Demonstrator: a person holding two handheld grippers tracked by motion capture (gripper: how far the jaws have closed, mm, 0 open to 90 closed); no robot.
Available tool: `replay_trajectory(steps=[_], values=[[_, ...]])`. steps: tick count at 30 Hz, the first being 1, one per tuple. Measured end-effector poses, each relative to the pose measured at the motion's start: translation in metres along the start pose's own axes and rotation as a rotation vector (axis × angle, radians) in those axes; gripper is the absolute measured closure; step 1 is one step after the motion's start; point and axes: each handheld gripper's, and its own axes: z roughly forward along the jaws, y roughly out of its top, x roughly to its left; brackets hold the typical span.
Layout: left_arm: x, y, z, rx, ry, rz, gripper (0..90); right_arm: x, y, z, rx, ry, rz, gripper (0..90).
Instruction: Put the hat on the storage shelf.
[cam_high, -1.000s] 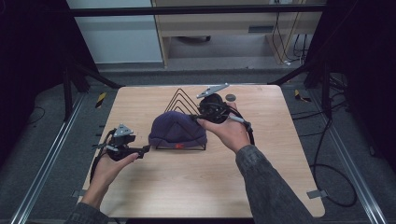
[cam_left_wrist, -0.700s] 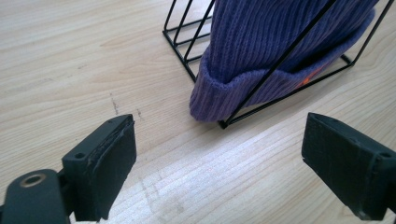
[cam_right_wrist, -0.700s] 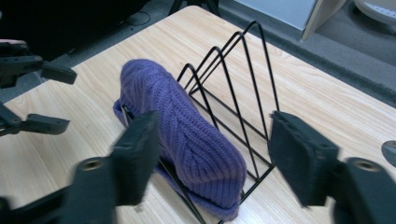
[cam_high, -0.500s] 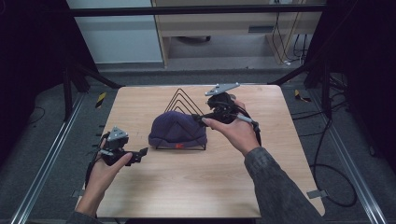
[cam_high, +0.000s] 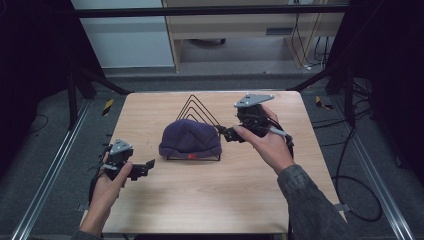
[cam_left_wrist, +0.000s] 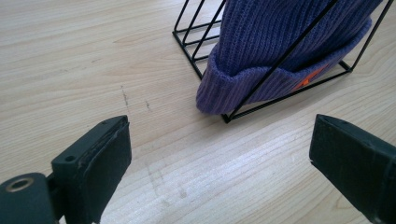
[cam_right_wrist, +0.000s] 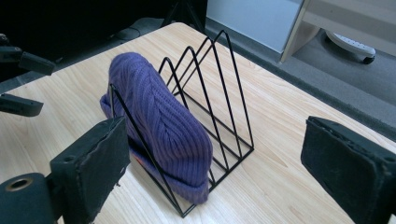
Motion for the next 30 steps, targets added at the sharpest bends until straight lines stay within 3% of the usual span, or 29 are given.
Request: replay_trajectory(steps=[14, 30], values=[[-0.002, -0.012, 0.006, 0.024, 0.002, 0.013, 5.1, -0.020, -0.031, -0.023, -0.001, -0.042, 0.049, 8.9], [0.004, -0.031, 0.016, 0.069, -0.002, 0.009, 5.1, -0.047, -0.082, -0.043, 0.030, -0.099, 0.090, 11.4]])
